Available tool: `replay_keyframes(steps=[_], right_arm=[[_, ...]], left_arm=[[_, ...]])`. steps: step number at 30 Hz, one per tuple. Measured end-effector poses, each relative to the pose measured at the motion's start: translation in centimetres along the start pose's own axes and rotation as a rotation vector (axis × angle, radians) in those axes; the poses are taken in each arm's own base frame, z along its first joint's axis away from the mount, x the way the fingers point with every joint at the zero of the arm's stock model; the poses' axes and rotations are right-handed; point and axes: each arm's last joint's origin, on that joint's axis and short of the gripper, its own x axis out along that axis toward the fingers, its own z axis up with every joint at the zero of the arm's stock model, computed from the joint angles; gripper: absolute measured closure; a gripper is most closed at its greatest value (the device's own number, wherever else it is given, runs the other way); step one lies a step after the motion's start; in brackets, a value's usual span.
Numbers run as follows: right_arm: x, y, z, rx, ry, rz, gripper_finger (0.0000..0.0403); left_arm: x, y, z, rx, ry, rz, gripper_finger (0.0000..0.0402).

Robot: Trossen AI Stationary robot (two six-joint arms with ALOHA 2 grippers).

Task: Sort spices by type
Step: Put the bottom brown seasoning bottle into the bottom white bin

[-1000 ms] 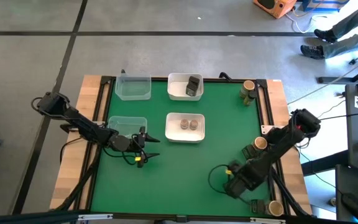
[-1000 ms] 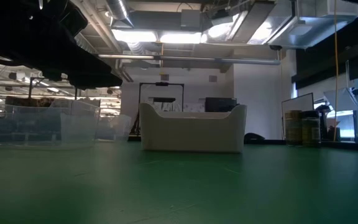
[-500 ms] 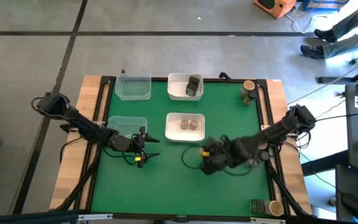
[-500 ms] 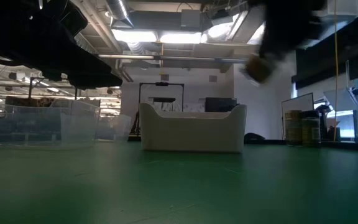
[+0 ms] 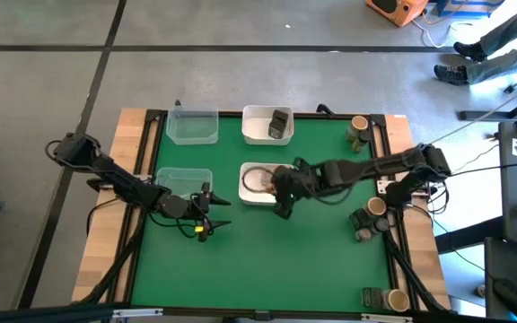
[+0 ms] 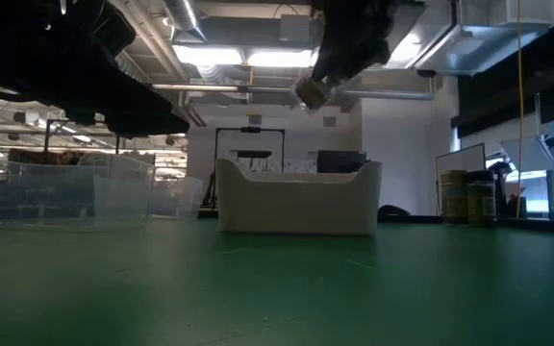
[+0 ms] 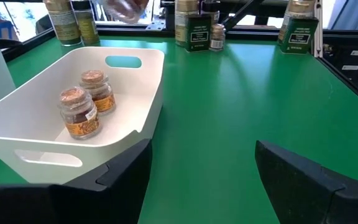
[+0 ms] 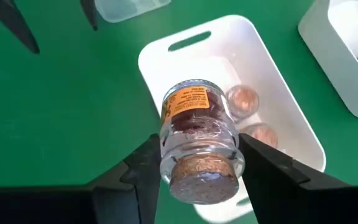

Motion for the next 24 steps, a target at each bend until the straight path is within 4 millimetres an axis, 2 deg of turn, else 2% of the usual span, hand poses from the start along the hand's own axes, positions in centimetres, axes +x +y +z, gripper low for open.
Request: replay_keyframes(steps=[4,9,16,24], right_arm=[[0.7,-1.8,0.8,0.041,0.044,0.043,0.0218],[3.4,-3.2,0.7,0.076,0.172,0.063,0.0215],[7.4,-4.1,-0.8,0.088,0.380,0.012,0.0215],[9.9,-4.4,-1.4,0.101,0.437,-0.020,0.0215]], left_arm=[[0.0,0.0,0.0,0.009,0.000,0.000,0.0133],[0.0,0.0,0.0,0.010,0.000,0.001,0.0133],[0.0,0.0,0.0,0.011,0.004,0.001,0.0133],[0.0,0.0,0.0,0.008,0.006,0.002,0.0133]])
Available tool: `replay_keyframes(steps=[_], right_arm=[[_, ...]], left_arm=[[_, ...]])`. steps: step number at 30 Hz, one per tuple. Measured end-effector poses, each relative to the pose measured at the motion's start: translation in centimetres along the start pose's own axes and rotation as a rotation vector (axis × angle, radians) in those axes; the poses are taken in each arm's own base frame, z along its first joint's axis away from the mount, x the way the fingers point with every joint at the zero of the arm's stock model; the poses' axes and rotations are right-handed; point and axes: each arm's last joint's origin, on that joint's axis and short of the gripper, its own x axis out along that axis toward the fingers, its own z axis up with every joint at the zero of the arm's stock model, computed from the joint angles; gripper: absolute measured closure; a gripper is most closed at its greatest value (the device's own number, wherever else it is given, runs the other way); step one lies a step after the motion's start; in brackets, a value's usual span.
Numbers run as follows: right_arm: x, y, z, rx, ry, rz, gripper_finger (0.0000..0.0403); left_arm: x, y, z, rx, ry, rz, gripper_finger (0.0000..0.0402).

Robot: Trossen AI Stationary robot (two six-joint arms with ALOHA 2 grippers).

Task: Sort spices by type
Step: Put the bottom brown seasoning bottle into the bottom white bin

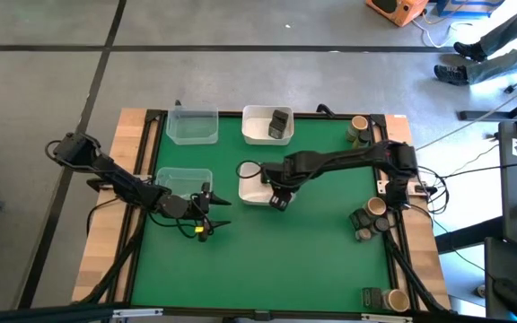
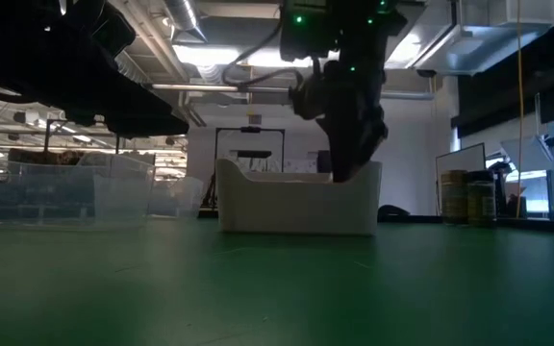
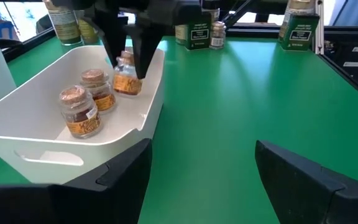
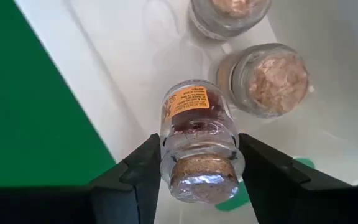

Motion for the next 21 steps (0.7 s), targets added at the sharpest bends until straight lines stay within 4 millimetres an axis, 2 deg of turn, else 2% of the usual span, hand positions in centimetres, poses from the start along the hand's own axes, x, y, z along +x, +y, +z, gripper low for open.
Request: replay_keyframes(steps=[15,21], right_arm=[[2.1,0.3,0.4,-0.011,0.000,-0.008,0.0192],[2.3,0.4,0.6,-0.025,-0.016,0.003,0.0139]], left_arm=[[0.0,0.0,0.0,-0.010,0.003,0.000,0.0133],[0.0,0.0,-0.1,-0.012,0.005,0.000,0.0133]])
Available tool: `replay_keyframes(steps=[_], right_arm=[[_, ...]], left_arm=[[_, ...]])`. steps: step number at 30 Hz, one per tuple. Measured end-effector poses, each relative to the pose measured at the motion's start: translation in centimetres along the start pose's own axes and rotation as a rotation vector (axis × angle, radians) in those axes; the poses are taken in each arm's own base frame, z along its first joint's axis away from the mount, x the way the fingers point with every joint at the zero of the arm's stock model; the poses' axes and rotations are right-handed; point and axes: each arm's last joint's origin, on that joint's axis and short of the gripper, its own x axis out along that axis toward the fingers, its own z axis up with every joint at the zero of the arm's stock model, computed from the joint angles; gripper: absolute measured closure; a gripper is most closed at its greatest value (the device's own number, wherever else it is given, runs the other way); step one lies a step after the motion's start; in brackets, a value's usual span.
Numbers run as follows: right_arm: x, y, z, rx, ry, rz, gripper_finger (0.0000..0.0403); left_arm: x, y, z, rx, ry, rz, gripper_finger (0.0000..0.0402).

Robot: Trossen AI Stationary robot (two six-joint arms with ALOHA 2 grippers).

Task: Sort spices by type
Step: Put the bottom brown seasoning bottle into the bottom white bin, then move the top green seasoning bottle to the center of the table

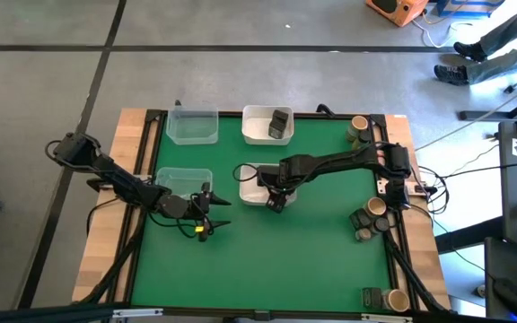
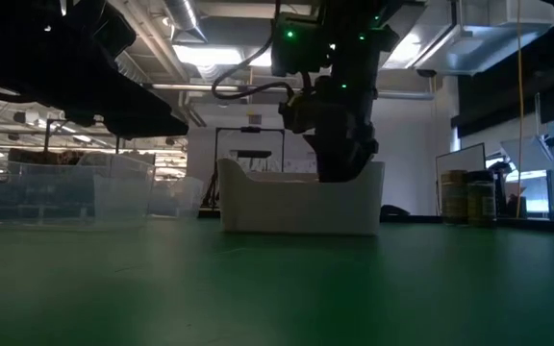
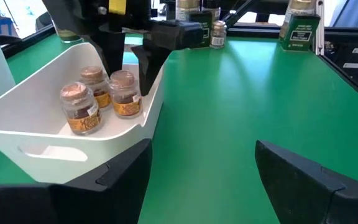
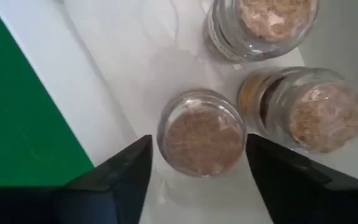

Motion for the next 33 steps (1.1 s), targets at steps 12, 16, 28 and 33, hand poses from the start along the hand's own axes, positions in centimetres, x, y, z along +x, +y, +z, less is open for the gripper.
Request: replay_keyframes(steps=[12,16,28,33], right_arm=[[-7.3,1.5,-0.7,-0.057,-0.028,-0.110,0.0068],[-10.7,1.4,-2.6,-0.046,-0.076,-0.215,0.0075],[-13.5,-7.1,-11.3,0.191,-0.071,-0.474,0.0082],[-13.8,-12.3,-13.6,0.375,-0.067,-0.527,0.0082]], left_arm=[[0.0,0.0,0.0,-0.009,0.002,0.000,0.0133],[0.0,0.0,0.0,-0.012,0.002,0.000,0.0133],[0.3,0.7,0.2,-0.055,-0.014,0.035,0.0133],[0.6,1.5,0.3,-0.113,-0.016,0.074,0.0133]])
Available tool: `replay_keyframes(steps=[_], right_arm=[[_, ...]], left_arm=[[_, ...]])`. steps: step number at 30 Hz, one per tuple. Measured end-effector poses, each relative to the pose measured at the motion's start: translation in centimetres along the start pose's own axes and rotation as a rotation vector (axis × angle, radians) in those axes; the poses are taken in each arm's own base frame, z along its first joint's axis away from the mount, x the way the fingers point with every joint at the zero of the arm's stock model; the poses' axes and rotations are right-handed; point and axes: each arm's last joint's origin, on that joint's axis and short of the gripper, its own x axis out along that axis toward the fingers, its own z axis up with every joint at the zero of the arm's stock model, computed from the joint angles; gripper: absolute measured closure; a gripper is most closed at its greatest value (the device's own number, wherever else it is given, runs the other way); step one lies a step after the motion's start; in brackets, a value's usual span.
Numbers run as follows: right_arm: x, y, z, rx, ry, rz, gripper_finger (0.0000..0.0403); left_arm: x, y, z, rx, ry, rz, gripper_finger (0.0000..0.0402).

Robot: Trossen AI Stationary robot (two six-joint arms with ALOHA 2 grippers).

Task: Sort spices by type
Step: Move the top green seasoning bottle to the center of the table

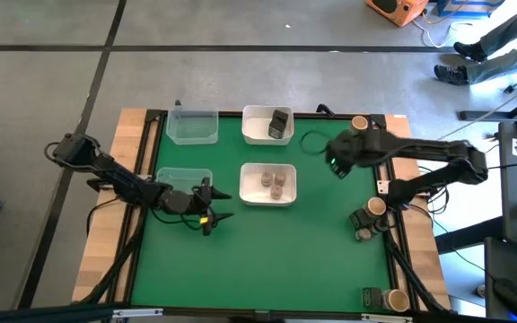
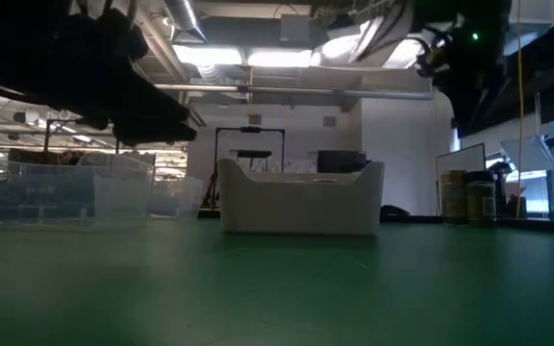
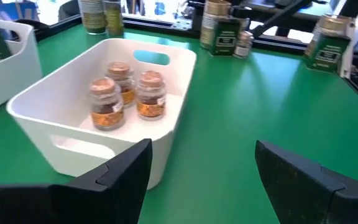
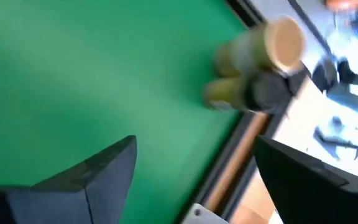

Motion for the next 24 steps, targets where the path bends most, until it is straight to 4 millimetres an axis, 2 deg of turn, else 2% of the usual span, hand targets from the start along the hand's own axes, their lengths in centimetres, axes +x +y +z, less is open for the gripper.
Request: replay_keyframes(steps=[5,11,17,24], right_arm=[[1.4,-3.3,1.3,0.093,0.027,-0.051,0.0082],[4.0,-5.7,3.8,0.168,0.045,-0.069,0.0082],[7.0,-7.2,5.0,0.174,0.167,-0.104,0.0082],[9.7,-7.8,6.0,0.189,0.249,-0.087,0.0082]], left_arm=[[0.4,0.9,0.2,-0.006,-0.005,0.044,0.0133],[0.9,2.3,0.5,-0.023,-0.016,0.125,0.0133],[1.0,3.0,0.0,0.018,0.041,0.162,0.0133],[0.9,3.1,-0.6,0.045,0.104,0.173,0.0133]])
